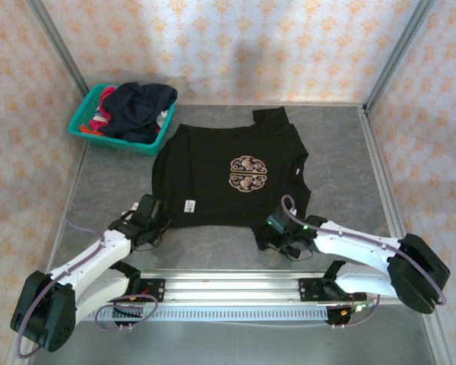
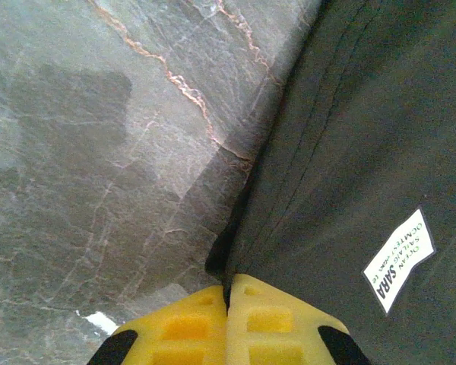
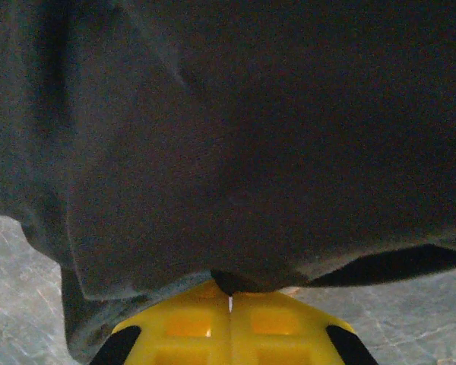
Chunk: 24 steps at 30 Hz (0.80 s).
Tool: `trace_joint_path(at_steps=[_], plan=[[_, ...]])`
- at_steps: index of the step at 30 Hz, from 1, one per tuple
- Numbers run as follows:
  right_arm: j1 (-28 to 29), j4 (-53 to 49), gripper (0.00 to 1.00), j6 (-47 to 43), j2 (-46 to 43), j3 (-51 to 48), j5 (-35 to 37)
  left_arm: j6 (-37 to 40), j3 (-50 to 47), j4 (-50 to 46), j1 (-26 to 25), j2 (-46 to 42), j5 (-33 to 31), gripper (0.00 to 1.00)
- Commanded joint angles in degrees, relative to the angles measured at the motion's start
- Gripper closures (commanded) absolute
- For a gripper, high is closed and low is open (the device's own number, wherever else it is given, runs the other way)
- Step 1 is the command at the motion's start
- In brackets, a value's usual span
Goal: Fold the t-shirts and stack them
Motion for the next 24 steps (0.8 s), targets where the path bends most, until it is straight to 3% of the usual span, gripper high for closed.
trace_joint_path(at_steps=[1, 2, 4, 6, 10, 16, 21, 22, 24], plan=[[-0.43, -3.08, 1.00, -0.41, -3.14, 0.66, 3.56, 0.78, 1.42, -2.50, 0.23, -0.58, -2.27, 1.00], [-0.43, -3.21, 0.99, -0.16, -4.37, 0.74, 3.63, 0.79, 1.42, -2.63, 0.22, -0.66, -2.36, 1.00], [-0.39, -3.83, 0.67, 0.88, -6.37, 0.38, 3.54, 0.87, 1.34, -2.94, 0.23, -0.93, -2.39, 1.00], [-0.42, -3.91, 0.48, 2.19, -7.79, -0.45, 3.10, 0.87, 1.33, -3.08, 0.22, -1.19, -2.58, 1.00], [-1.24, -2.43, 0.34, 4.39, -9.12, -3.03, 4.60, 0.77, 1.16, -2.73, 0.23, -1.12, -2.72, 1.00], [-3.53, -0.64, 0.32, 4.37, -6.41, -2.30, 7.62, 1.05, 1.27, -2.81, 0.23, -0.76, -2.52, 1.00], [-4.09, 2.06, 0.37, 3.83, -3.75, -1.03, 6.85, 1.18, 1.35, -2.97, 0.23, -0.84, -2.43, 1.00], [-4.15, 2.07, 0.38, 3.38, -2.97, -0.75, 6.68, 1.22, 1.25, -3.03, 0.23, -0.93, -2.45, 1.00], [-4.24, 2.11, 0.49, 2.95, -1.62, -0.46, 6.15, 1.23, 1.00, -3.17, 0.23, -1.17, -2.80, 1.00]])
